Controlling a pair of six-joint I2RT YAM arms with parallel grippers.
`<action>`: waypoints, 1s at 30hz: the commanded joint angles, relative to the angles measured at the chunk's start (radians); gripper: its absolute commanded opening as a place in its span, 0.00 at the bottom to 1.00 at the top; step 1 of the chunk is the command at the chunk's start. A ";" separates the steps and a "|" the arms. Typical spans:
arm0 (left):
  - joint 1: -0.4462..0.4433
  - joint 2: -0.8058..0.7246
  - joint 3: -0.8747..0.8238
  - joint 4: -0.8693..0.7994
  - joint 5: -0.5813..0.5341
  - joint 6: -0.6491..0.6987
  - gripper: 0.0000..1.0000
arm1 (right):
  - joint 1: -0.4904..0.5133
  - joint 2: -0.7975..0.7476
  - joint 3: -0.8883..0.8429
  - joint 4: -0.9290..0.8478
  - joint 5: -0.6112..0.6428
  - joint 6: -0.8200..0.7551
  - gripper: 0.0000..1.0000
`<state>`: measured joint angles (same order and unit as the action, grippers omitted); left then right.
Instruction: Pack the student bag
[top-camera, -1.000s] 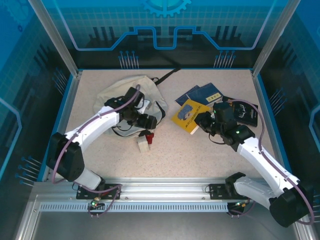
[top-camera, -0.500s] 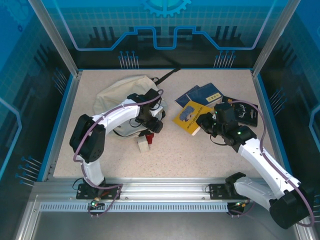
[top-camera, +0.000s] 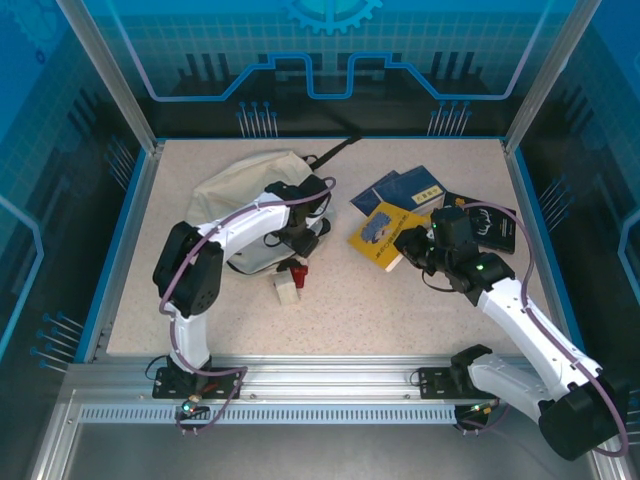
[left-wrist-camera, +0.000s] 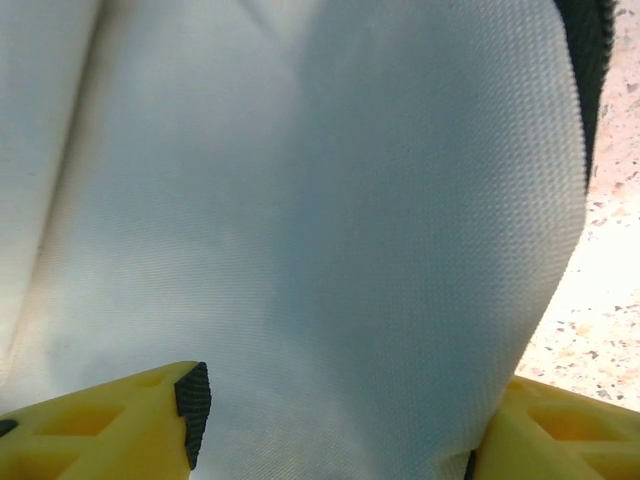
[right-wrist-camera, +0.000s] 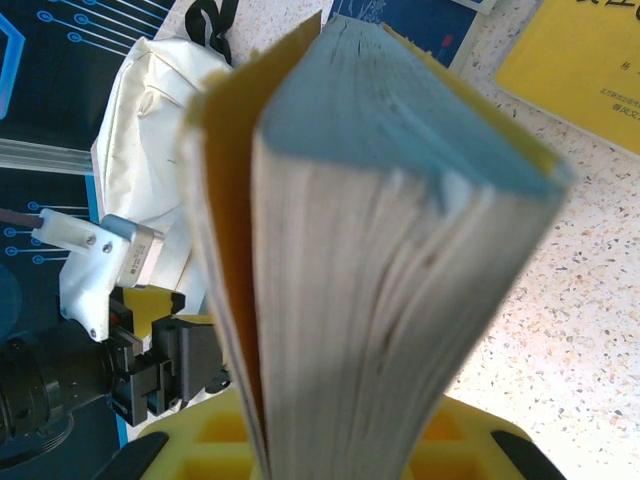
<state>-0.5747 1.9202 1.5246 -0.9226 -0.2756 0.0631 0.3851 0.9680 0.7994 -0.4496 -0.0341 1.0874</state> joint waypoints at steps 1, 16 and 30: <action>-0.007 -0.070 0.035 -0.033 -0.041 0.032 0.66 | -0.012 -0.020 -0.002 0.062 -0.012 0.006 0.13; -0.006 -0.084 -0.049 0.044 -0.126 0.013 0.50 | -0.012 -0.009 -0.019 0.086 -0.030 0.025 0.13; -0.005 -0.098 -0.142 0.162 -0.042 -0.022 0.32 | -0.008 0.001 -0.021 0.095 -0.036 0.028 0.13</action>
<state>-0.5743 1.8557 1.3922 -0.7910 -0.3168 0.0509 0.3851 0.9768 0.7662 -0.4328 -0.0597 1.1091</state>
